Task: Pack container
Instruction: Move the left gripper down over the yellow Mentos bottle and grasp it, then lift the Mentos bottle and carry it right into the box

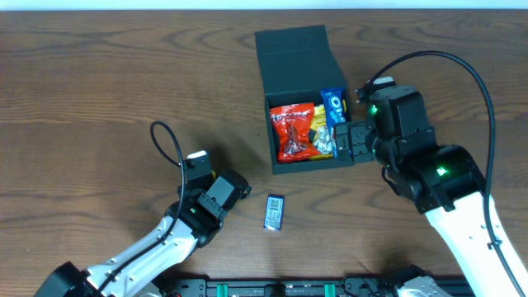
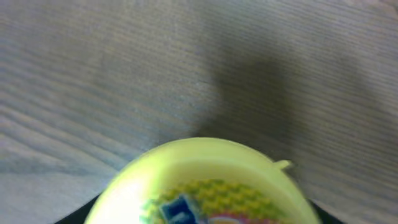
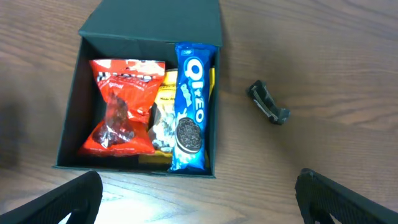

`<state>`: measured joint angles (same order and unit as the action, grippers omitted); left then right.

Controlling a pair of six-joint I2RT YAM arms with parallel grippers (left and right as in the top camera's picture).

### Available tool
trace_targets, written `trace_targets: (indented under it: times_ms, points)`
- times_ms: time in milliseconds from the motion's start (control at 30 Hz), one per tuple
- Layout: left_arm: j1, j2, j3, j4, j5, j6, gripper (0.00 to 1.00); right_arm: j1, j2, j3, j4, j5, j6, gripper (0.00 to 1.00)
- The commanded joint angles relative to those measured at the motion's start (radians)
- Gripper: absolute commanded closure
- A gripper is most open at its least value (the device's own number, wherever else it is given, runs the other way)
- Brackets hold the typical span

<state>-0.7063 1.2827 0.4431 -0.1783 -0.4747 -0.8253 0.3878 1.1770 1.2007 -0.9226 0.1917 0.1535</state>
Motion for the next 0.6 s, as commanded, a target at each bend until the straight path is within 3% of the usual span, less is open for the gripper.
trace_targets:
  times_ms: [0,300,500,567]
  points:
    - [0.006,0.006,-0.005,-0.005,0.005,0.011,0.54,0.014,-0.005,-0.004,-0.001,0.019,0.018,0.01]
    - [0.006,0.006,-0.005,-0.007,0.004,0.011,0.58,0.014,-0.005,-0.004,-0.001,0.022,0.018,0.01]
    - [0.006,0.003,-0.001,-0.006,0.005,0.011,0.94,0.014,-0.005,-0.004,-0.001,0.023,0.018,0.01]
    - [0.006,-0.002,0.006,-0.01,0.008,0.013,0.94,0.014,-0.005,-0.004,-0.001,0.023,0.018,0.01]
